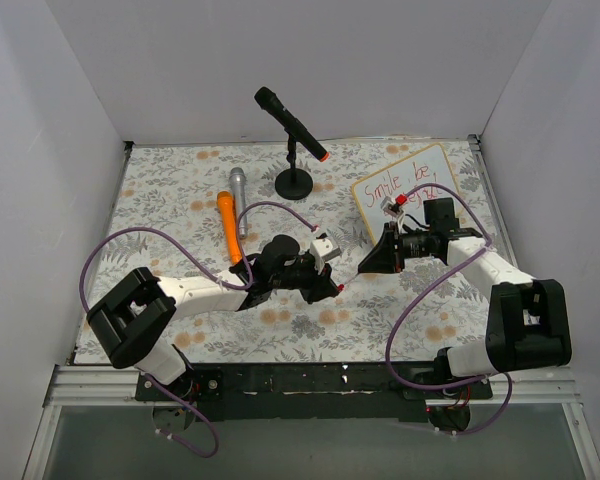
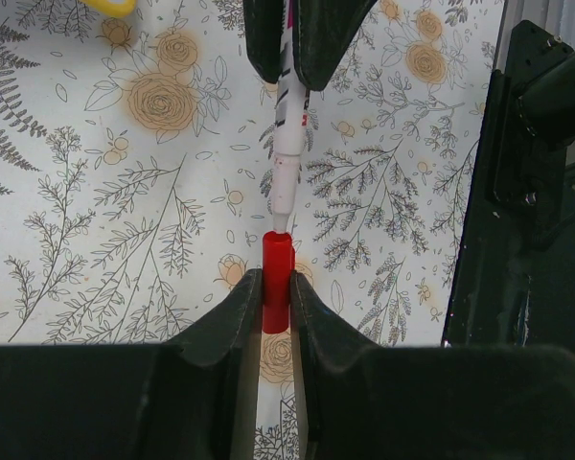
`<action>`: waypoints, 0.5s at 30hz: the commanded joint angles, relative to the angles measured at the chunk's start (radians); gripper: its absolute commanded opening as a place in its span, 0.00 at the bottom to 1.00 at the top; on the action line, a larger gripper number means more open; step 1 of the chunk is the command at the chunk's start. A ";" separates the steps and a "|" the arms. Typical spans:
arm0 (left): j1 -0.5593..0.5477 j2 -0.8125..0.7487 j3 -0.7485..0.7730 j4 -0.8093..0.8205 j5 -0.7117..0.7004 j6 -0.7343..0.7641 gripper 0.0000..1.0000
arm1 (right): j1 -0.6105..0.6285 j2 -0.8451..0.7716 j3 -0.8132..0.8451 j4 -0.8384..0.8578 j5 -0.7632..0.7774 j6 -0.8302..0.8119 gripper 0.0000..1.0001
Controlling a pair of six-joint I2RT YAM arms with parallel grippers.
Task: Write a sentence on the whiteboard
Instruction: Insert the whiteboard marker without the cap into the pen cap.
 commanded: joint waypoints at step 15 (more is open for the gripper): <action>-0.003 0.005 0.035 0.113 -0.008 -0.020 0.00 | 0.072 0.054 0.036 -0.008 0.005 -0.023 0.01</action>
